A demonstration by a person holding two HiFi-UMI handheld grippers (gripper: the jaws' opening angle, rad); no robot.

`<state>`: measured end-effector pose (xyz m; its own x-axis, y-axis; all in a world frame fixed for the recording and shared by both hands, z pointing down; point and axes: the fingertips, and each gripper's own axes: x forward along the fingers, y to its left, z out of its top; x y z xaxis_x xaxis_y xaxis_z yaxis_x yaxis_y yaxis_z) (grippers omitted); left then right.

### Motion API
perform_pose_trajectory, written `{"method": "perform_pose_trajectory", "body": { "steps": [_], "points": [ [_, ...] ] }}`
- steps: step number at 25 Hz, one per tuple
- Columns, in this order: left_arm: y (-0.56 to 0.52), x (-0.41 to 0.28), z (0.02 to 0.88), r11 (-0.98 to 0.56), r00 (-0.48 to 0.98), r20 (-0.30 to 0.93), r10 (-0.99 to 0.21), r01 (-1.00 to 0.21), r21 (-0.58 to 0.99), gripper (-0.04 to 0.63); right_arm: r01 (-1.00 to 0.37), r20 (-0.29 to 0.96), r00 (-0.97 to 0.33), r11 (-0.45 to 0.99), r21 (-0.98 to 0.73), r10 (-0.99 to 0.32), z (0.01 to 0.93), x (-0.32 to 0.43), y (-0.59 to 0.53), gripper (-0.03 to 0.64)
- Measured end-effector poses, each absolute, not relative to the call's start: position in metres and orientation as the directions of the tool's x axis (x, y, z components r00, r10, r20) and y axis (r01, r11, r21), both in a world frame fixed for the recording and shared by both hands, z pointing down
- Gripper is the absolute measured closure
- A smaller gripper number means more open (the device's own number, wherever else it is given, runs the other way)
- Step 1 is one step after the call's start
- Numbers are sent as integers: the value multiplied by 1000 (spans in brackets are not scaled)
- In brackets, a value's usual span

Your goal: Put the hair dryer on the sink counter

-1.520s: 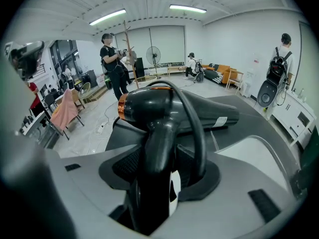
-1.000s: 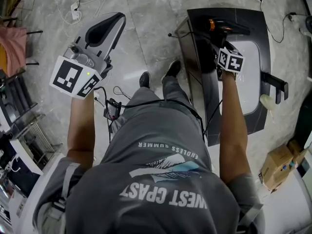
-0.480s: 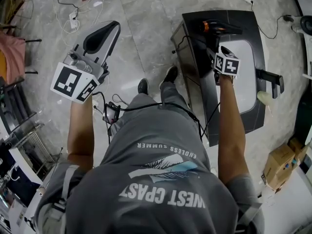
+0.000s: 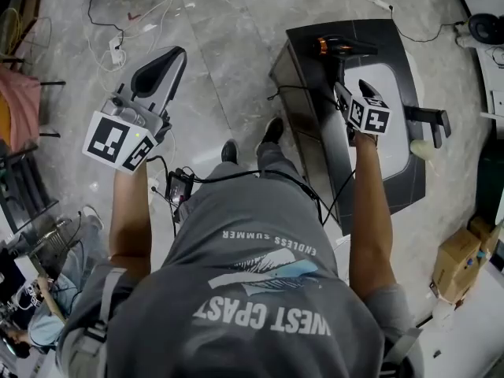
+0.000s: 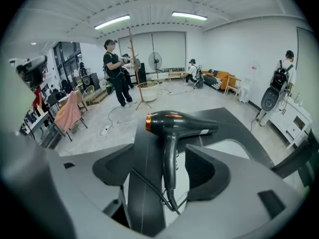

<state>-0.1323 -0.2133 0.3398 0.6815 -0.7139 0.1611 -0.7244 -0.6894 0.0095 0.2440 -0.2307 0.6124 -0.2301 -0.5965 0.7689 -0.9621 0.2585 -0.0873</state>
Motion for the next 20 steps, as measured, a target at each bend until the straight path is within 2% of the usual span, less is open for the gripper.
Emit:
{"method": "perform_pose_trajectory", "body": {
  "steps": [3,5,13,16,20],
  "points": [
    [-208,-138,335,-698,691,148,-707,-716,5,571,-967,697,-232,241,-87,-679,569,240,-229,286],
    [-205,-141,331,-704,697,140,-703,-710,2,571,-966,630,-243,241,-91,-738,532,235,-225,317],
    [-191,-151,318,-722,717,109,-689,-692,-12,571,-966,321,-248,259,-10,-914,374,209,-181,557],
    [-184,-156,315,-729,724,103,-682,-685,-14,571,-969,255,-227,244,37,-940,329,198,-160,585],
    [-176,-164,315,-736,731,101,-675,-677,-10,571,-969,205,-220,237,66,-954,285,184,-135,589]
  ]
}}
